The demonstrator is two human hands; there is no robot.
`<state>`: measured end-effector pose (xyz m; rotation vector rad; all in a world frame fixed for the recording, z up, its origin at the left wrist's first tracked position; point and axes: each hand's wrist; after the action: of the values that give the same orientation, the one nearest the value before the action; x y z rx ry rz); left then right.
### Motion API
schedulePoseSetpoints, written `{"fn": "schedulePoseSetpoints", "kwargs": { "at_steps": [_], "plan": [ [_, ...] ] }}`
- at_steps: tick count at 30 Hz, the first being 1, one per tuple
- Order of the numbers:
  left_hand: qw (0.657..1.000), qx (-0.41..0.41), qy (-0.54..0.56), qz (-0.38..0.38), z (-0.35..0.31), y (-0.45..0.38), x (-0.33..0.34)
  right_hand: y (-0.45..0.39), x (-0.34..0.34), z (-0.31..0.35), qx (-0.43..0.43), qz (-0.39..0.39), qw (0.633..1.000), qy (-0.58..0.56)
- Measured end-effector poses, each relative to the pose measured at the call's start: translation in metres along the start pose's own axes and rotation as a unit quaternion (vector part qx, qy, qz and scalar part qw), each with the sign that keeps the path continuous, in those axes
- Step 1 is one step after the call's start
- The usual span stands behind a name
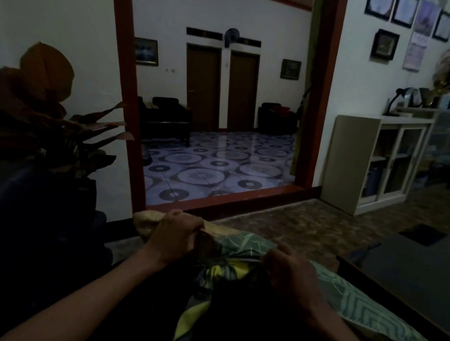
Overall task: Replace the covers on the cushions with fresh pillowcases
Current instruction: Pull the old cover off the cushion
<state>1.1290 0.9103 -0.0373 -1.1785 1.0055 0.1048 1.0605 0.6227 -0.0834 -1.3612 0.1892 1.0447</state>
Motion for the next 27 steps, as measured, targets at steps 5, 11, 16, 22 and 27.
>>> {"fn": "schedulePoseSetpoints", "kwargs": {
  "at_steps": [5,11,16,22,27],
  "plan": [
    [0.995,-0.082,0.044,-0.028,0.0,-0.027,-0.013,-0.015,-0.022,-0.011,-0.017,0.0,1.0,0.01],
    [0.984,-0.167,0.062,-0.024,0.034,-0.015,-0.011,0.004,-0.038,-0.04,0.035,-0.036,0.998,-0.026],
    [0.978,-0.203,0.043,-0.009,0.04,-0.01,-0.013,0.012,-0.024,-0.024,0.011,0.128,0.989,0.079],
    [0.99,-0.097,0.063,-0.085,0.001,0.011,0.003,0.013,-0.01,-0.019,0.03,0.071,0.995,0.061],
    [0.994,0.065,0.092,0.006,-0.023,0.042,0.044,0.015,-0.017,-0.017,0.041,0.083,0.995,0.042]
  ]
}}
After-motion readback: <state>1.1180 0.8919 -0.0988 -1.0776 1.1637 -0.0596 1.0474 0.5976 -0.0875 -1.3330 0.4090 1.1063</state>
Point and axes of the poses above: each hand's wrist, its own y-axis away from the middle knuckle, its own x-axis out of the palm, z = x × y, and after that the axes turned 5 degrees about -z, right-handed
